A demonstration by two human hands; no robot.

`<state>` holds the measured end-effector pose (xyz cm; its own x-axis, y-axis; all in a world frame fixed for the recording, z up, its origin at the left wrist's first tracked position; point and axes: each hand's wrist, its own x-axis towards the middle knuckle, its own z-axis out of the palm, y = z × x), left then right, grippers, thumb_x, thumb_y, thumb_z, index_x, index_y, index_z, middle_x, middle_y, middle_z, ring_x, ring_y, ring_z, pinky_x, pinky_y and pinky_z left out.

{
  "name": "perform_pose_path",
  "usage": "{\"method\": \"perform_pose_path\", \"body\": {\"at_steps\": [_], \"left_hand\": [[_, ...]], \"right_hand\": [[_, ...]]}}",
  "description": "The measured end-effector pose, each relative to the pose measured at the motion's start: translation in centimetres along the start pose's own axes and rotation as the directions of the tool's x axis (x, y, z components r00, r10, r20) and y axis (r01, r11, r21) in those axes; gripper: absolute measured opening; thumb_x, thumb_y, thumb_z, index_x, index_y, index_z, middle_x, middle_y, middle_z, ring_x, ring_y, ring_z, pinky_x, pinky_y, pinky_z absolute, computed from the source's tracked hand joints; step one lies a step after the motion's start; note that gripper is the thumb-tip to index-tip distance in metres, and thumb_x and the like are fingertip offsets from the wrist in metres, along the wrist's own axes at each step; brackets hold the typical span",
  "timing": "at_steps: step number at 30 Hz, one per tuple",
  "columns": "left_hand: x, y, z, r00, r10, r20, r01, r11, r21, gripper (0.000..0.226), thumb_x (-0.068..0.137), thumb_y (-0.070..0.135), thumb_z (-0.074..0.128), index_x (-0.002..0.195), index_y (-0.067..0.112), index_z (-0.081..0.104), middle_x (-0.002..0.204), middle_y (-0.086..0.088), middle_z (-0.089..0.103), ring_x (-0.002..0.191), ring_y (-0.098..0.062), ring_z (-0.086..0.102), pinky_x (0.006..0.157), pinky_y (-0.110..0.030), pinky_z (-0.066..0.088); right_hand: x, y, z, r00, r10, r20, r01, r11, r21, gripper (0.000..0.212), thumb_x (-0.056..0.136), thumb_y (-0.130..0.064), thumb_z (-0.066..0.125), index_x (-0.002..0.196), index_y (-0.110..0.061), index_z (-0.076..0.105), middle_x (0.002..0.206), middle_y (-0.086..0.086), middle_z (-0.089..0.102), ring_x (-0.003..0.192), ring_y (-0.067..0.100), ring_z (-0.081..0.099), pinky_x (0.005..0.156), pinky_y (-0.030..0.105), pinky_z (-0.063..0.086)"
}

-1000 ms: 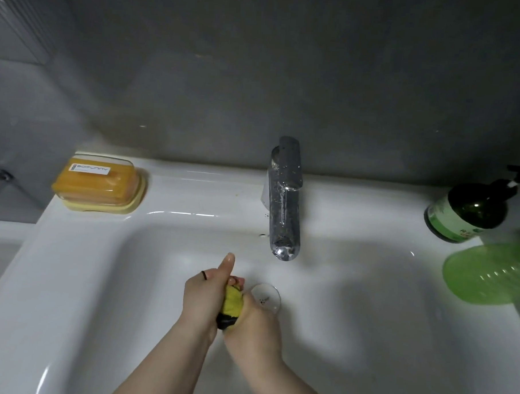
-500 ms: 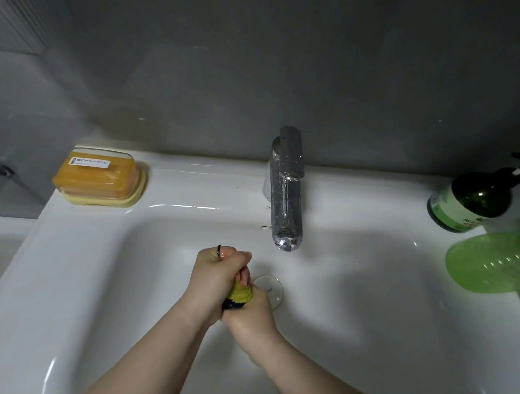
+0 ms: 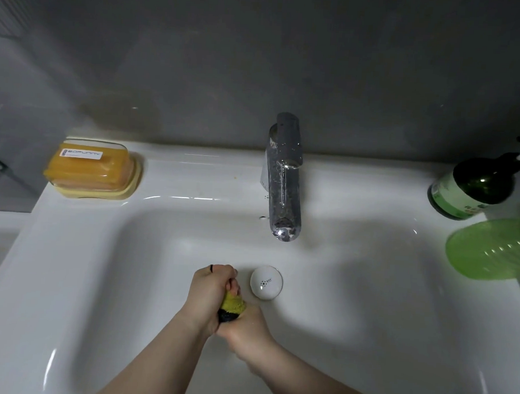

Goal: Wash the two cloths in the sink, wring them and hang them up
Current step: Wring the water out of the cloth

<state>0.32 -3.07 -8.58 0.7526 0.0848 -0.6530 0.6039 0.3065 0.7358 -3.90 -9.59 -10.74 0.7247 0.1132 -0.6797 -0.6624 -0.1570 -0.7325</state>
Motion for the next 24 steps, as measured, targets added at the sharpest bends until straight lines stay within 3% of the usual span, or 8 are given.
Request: {"method": "perform_pose_path", "body": {"at_steps": [7,10,12,15,19,22,24], "left_hand": [[-0.1,-0.8,-0.3,0.999,-0.016,-0.048,0.018,0.999,0.039,0.057,0.080,-0.006,0.045,0.029,0.016,0.032,0.028,-0.001,0.037,0.030,-0.017,0.037,0.035,-0.014,0.032],[-0.1,0.3,-0.3,0.999,0.048,-0.014,-0.046,0.992,0.120,0.056,0.083,0.003,0.054,0.030,0.017,0.040,0.032,0.000,0.047,0.031,-0.014,0.044,0.036,-0.014,0.037],[-0.3,1.9,-0.8,0.994,0.103,0.041,-0.107,0.985,0.132,0.039,0.083,0.016,0.062,0.045,0.016,0.054,0.042,0.003,0.059,0.037,-0.010,0.053,0.041,-0.016,0.044],[-1.4,4.2,-2.6,0.977,0.105,0.186,-0.117,0.991,0.058,0.002,0.079,0.018,0.063,0.081,0.019,0.062,0.065,0.009,0.069,0.051,-0.006,0.062,0.048,-0.021,0.046],[-3.0,4.6,-3.9,0.963,0.116,0.244,-0.082,0.986,-0.144,0.030,0.083,-0.010,0.045,0.095,0.015,0.058,0.068,-0.002,0.069,0.055,-0.013,0.067,0.046,-0.025,0.053],[-4.3,4.3,-3.5,0.968,0.157,0.194,-0.123,0.977,-0.175,0.024,0.085,-0.003,0.048,0.105,0.009,0.056,0.085,-0.007,0.064,0.067,-0.019,0.065,0.052,-0.029,0.051],[-5.3,3.9,-3.2,0.964,0.186,0.189,-0.154,0.973,-0.174,0.033,0.086,0.002,0.049,0.120,0.001,0.048,0.096,-0.012,0.060,0.076,-0.024,0.060,0.055,-0.030,0.048]], "right_hand": [[-0.4,0.3,-0.2,0.999,0.029,0.039,-0.027,0.998,-0.054,0.036,0.075,0.001,0.050,0.050,-0.021,0.038,0.021,-0.012,0.034,0.021,0.001,0.030,0.029,0.009,0.020],[-0.8,-1.0,-0.4,0.997,0.004,0.076,-0.004,1.000,-0.002,0.026,0.071,-0.007,0.055,0.054,-0.023,0.043,0.026,-0.013,0.043,0.025,-0.003,0.037,0.032,0.008,0.025],[-1.1,-2.4,-0.6,0.990,-0.040,0.138,0.032,0.998,0.057,0.014,0.063,-0.011,0.059,0.073,-0.018,0.052,0.050,-0.012,0.054,0.042,-0.001,0.046,0.041,0.012,0.033],[-1.7,-3.9,-2.3,0.967,-0.164,0.196,0.130,0.975,0.179,0.055,0.061,-0.010,0.064,0.112,-0.017,0.044,0.090,-0.003,0.057,0.075,0.006,0.055,0.059,0.017,0.044],[-3.1,-4.6,-4.9,0.949,-0.298,0.102,0.244,0.902,0.357,0.060,0.079,0.007,0.058,0.124,-0.024,0.033,0.108,-0.004,0.055,0.089,0.009,0.057,0.063,0.015,0.049],[-4.5,-4.5,-5.5,0.953,-0.300,0.049,0.226,0.808,0.544,0.043,0.087,0.002,0.050,0.124,-0.015,0.039,0.110,0.005,0.060,0.089,0.017,0.063,0.073,0.029,0.052],[-5.5,-4.4,-5.3,0.970,-0.244,0.000,0.197,0.781,0.593,0.030,0.090,-0.004,0.048,0.118,-0.012,0.042,0.110,0.011,0.060,0.085,0.020,0.066,0.075,0.033,0.053]]}}
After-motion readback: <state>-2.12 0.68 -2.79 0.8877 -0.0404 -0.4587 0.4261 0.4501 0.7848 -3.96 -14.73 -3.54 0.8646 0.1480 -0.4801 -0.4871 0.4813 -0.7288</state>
